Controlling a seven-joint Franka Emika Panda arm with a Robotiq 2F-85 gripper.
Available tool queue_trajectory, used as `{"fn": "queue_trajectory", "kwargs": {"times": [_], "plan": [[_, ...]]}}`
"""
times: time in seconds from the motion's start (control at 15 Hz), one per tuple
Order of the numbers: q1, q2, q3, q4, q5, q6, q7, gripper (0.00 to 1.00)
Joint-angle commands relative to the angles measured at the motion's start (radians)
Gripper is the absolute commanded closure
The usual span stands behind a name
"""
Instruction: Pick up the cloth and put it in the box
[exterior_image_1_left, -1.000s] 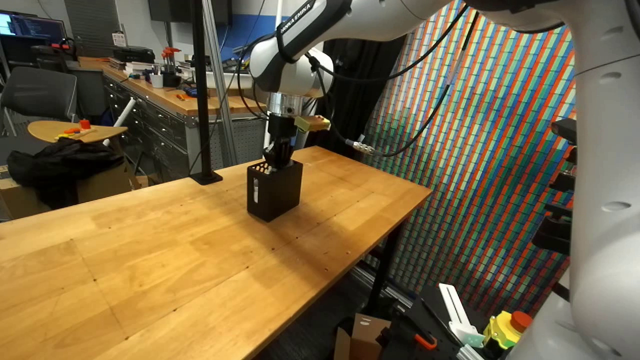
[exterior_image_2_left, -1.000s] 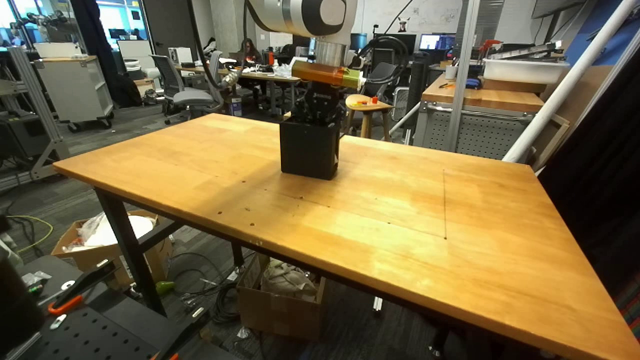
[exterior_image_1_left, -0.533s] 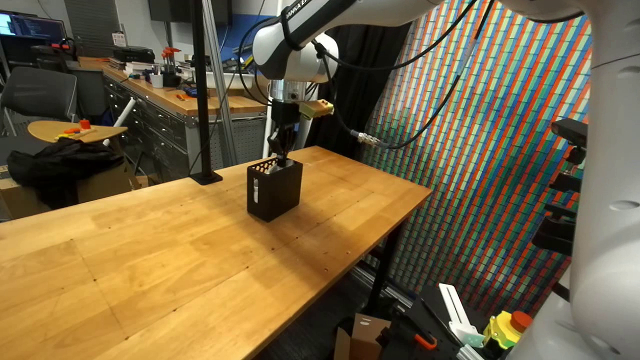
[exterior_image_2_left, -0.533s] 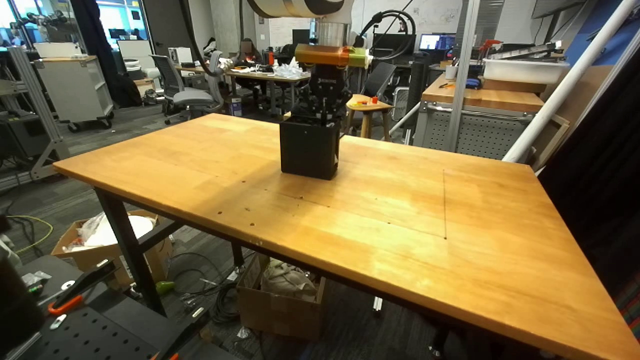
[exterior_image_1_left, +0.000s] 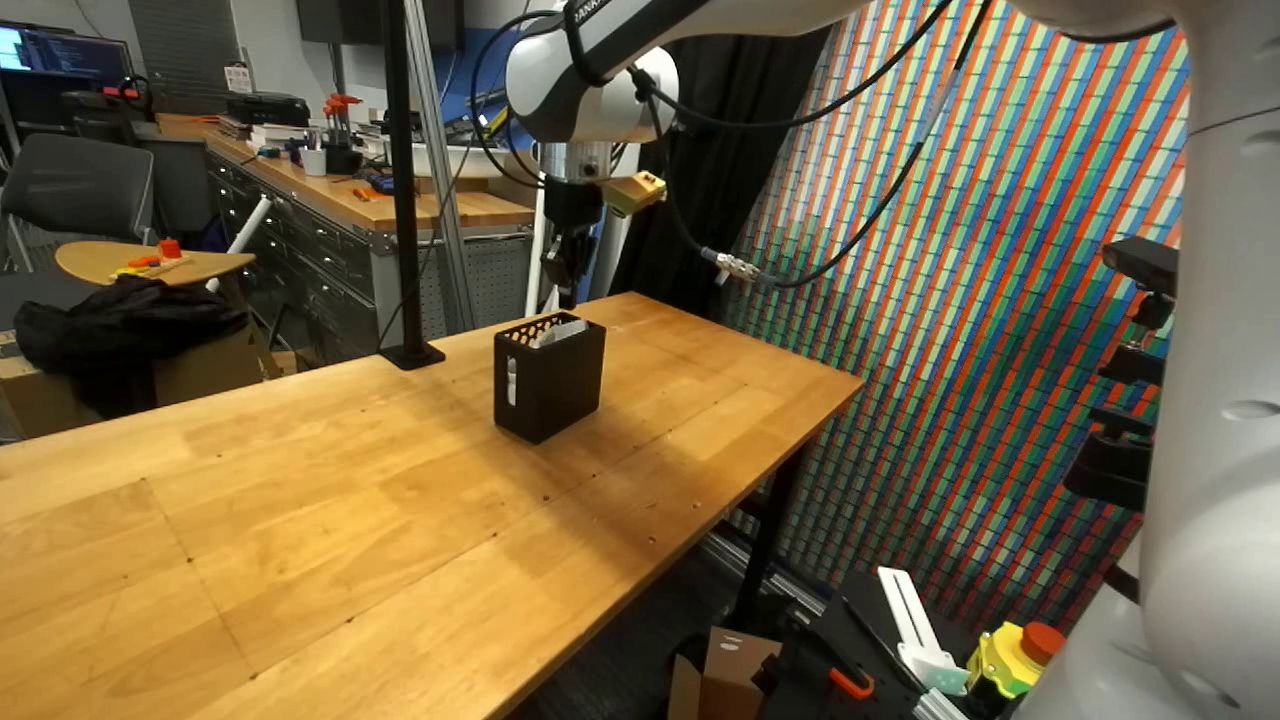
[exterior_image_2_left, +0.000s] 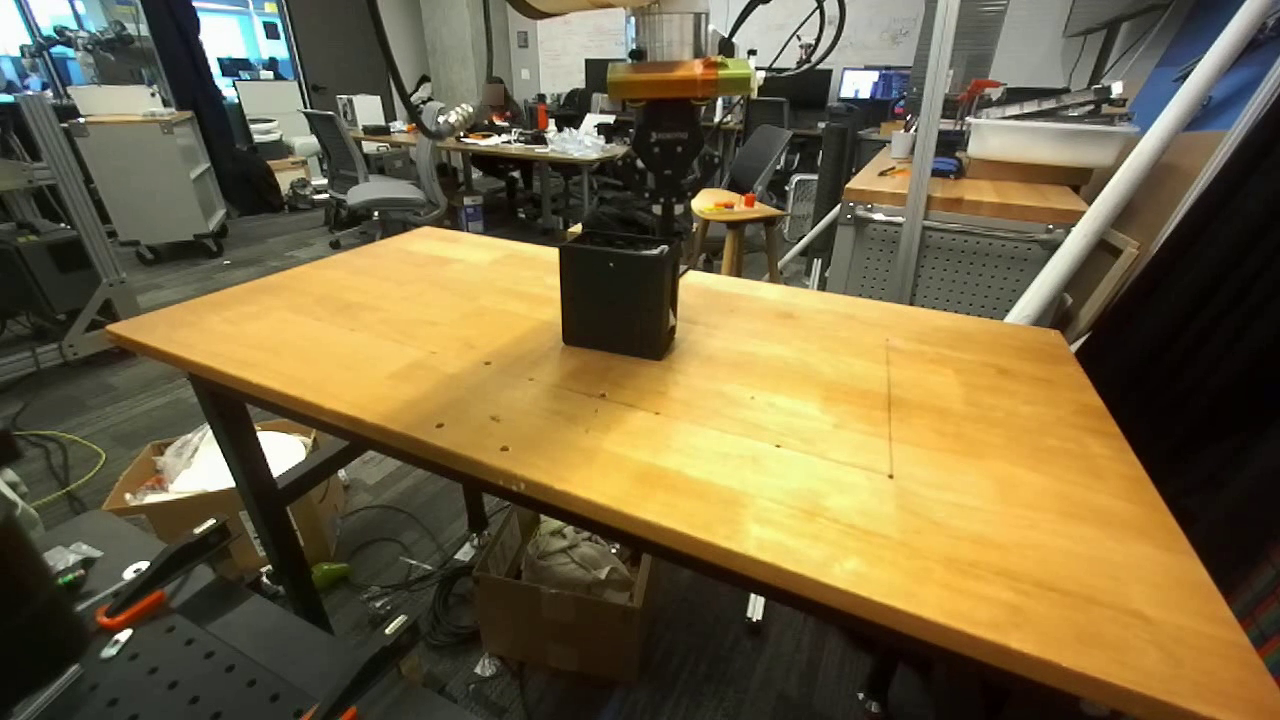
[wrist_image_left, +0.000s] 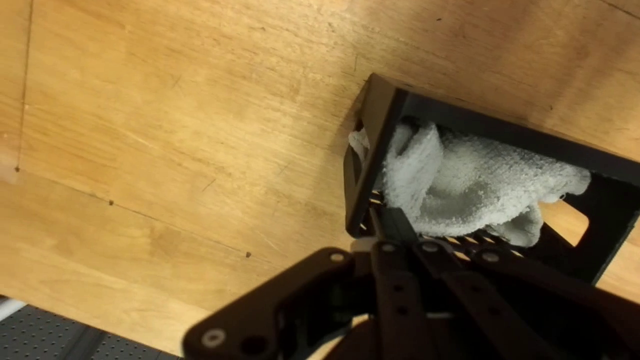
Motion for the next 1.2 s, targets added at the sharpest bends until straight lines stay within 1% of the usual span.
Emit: {"fn": "queue_trajectory", "kwargs": {"times": [0.0, 1.13], "plan": [[0.010, 0.012, -0.005, 0.038, -0.010, -0.019, -0.037, 0.99], [-0.004, 0.020, -0.004, -0.037, 0.018, 0.011, -0.044, 0.99]]}}
